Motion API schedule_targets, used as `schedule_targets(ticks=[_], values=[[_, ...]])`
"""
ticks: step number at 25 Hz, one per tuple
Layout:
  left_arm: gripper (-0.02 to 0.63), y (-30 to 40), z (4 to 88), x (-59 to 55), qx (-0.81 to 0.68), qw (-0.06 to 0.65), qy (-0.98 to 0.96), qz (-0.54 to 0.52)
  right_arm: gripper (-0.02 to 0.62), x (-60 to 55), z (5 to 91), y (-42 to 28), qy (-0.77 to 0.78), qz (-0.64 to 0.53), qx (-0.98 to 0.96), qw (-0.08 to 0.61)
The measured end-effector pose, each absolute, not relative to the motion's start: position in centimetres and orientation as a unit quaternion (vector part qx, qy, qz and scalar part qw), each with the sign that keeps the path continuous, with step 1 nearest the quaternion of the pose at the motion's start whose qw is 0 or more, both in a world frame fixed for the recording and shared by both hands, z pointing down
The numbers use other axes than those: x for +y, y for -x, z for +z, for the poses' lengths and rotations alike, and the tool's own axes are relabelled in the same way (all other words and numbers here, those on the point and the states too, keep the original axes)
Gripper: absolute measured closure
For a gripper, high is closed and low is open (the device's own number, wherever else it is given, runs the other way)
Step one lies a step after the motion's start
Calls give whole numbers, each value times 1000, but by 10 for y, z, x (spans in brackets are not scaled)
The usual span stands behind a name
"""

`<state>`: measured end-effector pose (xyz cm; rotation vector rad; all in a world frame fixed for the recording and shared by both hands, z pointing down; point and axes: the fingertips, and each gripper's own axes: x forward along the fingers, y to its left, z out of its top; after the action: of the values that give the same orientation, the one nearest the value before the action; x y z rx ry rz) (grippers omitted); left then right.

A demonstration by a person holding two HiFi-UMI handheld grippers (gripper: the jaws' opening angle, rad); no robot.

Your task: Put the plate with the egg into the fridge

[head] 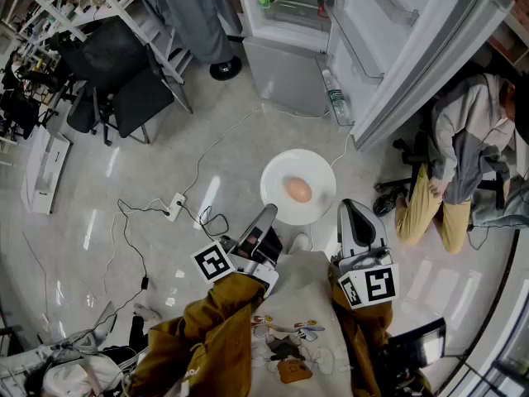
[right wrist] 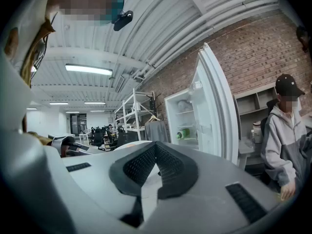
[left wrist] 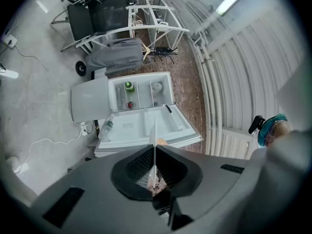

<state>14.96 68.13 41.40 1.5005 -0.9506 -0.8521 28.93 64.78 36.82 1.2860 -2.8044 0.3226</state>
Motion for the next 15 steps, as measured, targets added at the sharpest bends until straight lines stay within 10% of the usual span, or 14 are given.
schedule_targets(ticks=[15], values=[[588,-169,421,669,-402,543,-636,-373,589,635,356,-299,-397,72,-915,-19]])
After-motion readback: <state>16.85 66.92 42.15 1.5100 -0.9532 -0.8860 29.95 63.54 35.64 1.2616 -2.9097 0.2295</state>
